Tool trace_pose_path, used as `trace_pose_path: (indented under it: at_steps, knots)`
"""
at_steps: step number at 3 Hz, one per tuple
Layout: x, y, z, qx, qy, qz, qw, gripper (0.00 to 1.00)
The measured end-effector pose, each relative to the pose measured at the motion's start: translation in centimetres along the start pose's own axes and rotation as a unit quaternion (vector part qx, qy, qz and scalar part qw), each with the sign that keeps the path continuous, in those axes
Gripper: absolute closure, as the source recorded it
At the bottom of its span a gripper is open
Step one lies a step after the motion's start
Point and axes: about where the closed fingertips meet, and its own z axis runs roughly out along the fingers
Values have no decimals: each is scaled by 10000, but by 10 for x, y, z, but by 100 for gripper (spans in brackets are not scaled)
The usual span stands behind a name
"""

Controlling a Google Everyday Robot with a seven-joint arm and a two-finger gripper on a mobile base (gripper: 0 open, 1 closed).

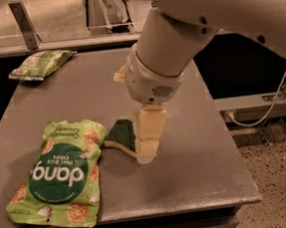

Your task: Move sponge near green rice chip bag

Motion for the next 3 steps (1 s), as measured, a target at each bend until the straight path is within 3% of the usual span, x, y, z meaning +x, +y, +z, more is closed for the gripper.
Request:
trace_pose_path:
  at_steps: [1,2,3]
  knots:
    - [25,-2,10,-218,-147,217,9994,0]
    - [85,-10,21,-372,-96,647,9972,0]
    - [85,-10,21,-372,-95,647,9972,0]
